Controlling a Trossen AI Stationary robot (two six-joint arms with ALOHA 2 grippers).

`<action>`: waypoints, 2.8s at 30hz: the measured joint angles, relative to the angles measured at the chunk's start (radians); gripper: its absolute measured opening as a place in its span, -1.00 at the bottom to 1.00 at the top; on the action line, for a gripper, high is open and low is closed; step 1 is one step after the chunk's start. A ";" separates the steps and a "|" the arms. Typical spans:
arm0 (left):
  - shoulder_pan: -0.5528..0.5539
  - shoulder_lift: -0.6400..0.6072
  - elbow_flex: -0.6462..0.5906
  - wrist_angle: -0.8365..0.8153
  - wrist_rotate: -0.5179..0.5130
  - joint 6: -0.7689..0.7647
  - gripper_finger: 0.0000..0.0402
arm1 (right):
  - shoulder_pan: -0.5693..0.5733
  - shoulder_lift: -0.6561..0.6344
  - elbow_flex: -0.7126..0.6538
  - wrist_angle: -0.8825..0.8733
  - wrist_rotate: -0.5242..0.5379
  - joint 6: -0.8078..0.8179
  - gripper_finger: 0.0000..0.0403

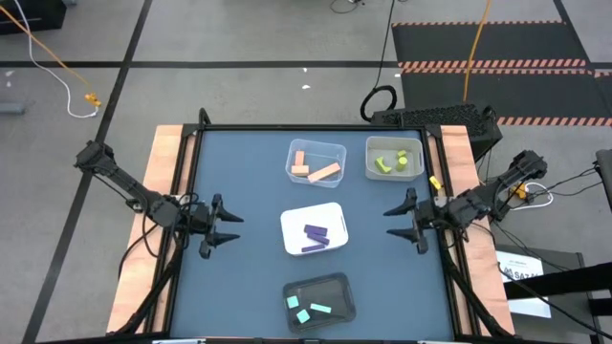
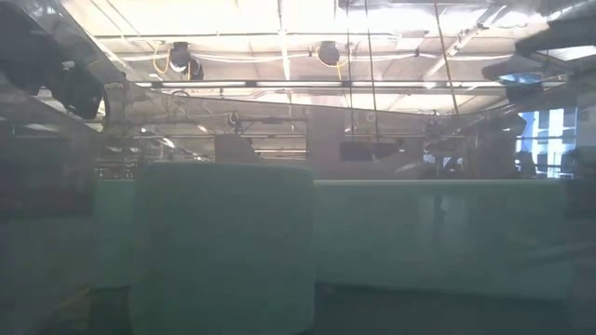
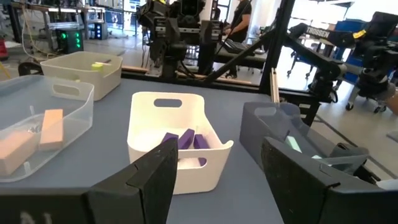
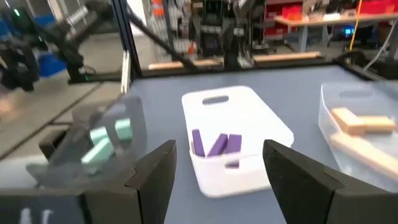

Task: Sort & place blocks by color
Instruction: Return to Home Position

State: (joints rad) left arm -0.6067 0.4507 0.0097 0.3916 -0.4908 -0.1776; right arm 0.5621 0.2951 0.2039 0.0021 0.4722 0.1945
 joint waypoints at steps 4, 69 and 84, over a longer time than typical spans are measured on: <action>0.000 0.001 0.000 0.001 0.000 0.000 0.14 | 0.000 0.000 -0.011 -0.037 0.000 0.017 0.15; 0.926 -0.343 0.000 -0.004 -0.001 -0.009 0.14 | -0.539 -0.291 -0.189 0.635 0.155 -0.050 0.15; 1.364 -0.448 0.001 0.003 -0.002 -0.010 0.14 | -1.134 -0.291 -0.189 0.637 0.155 -0.050 0.15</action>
State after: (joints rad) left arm 0.7578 0.0023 0.0105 0.3943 -0.4923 -0.1876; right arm -0.5720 0.0036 0.0147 0.6388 0.6273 0.1444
